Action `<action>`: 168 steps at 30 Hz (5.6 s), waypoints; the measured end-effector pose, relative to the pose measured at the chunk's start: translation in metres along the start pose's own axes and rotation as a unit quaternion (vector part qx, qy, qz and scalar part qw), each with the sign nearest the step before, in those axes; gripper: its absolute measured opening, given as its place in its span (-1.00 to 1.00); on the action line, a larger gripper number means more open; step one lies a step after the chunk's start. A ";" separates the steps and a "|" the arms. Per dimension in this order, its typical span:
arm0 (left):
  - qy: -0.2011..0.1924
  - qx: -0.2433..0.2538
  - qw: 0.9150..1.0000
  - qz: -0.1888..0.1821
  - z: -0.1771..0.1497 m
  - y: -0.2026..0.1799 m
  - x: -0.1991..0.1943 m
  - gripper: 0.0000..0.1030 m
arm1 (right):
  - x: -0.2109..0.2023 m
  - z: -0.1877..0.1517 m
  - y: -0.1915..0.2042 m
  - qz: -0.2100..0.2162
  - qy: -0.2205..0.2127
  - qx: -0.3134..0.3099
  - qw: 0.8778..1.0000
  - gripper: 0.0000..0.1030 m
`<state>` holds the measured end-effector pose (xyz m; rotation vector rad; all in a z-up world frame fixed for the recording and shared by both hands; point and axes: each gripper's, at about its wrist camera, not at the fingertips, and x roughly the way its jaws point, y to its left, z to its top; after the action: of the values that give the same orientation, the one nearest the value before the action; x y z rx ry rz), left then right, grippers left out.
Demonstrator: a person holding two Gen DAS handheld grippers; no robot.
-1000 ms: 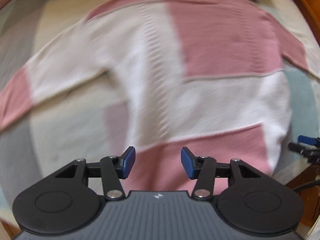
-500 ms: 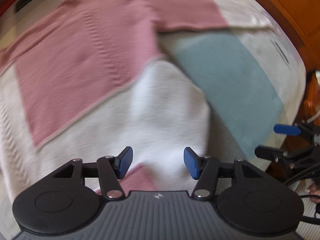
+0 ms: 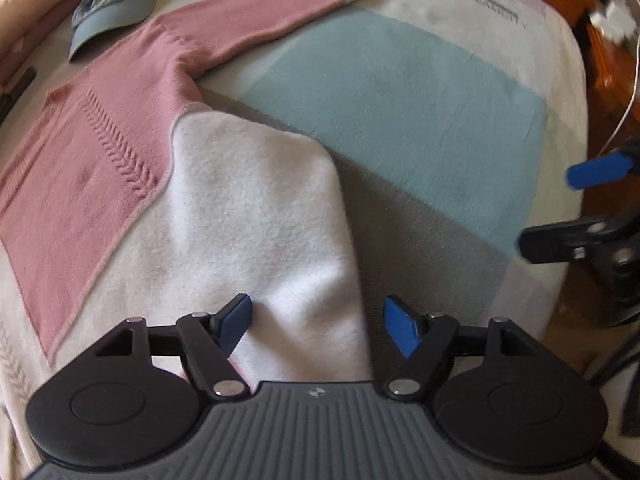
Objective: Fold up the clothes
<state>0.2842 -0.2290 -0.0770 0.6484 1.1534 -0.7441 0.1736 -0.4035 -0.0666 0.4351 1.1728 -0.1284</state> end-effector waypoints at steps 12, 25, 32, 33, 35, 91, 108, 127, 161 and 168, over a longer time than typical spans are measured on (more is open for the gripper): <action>-0.045 -0.124 0.991 0.017 -0.019 0.092 -0.031 0.47 | -0.016 0.002 0.037 0.020 -0.019 -0.008 1.000 1.00; -0.050 -0.198 0.978 0.029 -0.050 0.159 -0.020 0.46 | 0.048 0.038 0.093 0.202 0.010 -0.049 0.978 1.00; -0.045 -0.233 0.971 0.029 -0.065 0.165 -0.020 0.46 | 0.072 0.049 0.085 0.201 0.010 -0.074 0.977 1.00; -0.043 -0.228 0.972 0.039 -0.066 0.164 -0.018 0.46 | 0.072 0.048 0.078 0.202 0.011 -0.073 0.977 1.00; -0.030 -0.224 0.973 0.056 -0.069 0.162 -0.013 0.46 | 0.072 0.048 0.067 0.207 0.014 -0.082 0.975 1.00; -0.249 -0.044 0.967 0.008 -0.138 0.009 -0.089 0.82 | -0.002 -0.096 0.076 0.100 -0.188 -0.193 0.958 1.00; -0.135 0.053 0.981 0.125 -0.074 -0.032 -0.011 0.82 | 0.008 -0.108 0.047 0.055 -0.144 -0.173 0.973 1.00; -0.149 -0.139 0.970 0.130 -0.105 0.134 -0.032 0.82 | 0.008 -0.094 0.046 0.101 -0.159 -0.127 0.974 1.00; -0.221 -0.157 0.961 0.057 -0.132 0.119 -0.074 0.83 | 0.055 -0.003 0.099 0.403 -0.164 -0.162 0.886 1.00; -0.217 -0.167 0.960 0.054 -0.136 0.117 -0.068 0.83 | 0.087 -0.006 0.091 0.391 -0.133 -0.133 0.901 1.00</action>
<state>0.2863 -0.0406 -0.0411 0.2425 0.8038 -0.5458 0.2316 -0.3073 -0.1236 0.5947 0.6622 0.6484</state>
